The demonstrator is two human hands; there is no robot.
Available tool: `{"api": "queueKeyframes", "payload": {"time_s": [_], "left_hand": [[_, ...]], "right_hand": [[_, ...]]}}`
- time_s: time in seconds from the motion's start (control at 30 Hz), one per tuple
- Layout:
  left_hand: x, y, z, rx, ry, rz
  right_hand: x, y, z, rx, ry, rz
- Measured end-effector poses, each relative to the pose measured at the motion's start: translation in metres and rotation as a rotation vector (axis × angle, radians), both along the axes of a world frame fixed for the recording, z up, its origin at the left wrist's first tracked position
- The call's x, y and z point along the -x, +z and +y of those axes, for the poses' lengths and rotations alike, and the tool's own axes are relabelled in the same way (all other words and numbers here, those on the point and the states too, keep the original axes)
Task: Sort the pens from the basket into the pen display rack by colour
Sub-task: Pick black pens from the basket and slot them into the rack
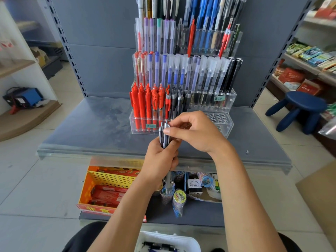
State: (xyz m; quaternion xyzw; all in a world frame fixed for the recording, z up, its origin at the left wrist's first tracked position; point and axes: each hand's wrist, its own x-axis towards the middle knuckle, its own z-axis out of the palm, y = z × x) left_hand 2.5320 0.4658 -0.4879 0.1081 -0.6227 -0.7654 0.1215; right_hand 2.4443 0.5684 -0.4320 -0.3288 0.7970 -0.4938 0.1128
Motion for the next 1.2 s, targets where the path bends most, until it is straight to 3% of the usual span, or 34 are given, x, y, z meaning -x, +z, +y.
{"api": "queueKeyframes", "payload": {"time_s": [0.13, 0.4, 0.57, 0.83, 1.2], "left_hand": [[0.001, -0.004, -0.001, -0.038, -0.011, -0.028], [0.001, -0.005, 0.0, -0.04, -0.038, -0.042], [0.002, -0.007, 0.0, -0.016, -0.064, -0.052], [0.003, -0.01, 0.0, -0.029, -0.067, -0.049], [0.004, -0.01, 0.0, -0.016, -0.061, -0.057]], "right_hand": [[0.003, 0.001, 0.002, 0.206, -0.088, -0.045], [0.003, 0.009, 0.005, 0.397, -0.131, -0.122], [0.01, 0.012, 0.011, 0.514, -0.287, 0.021], [0.017, 0.008, 0.015, 0.476, -0.439, 0.362], [0.02, 0.004, 0.014, 0.345, -0.447, 0.417]]}}
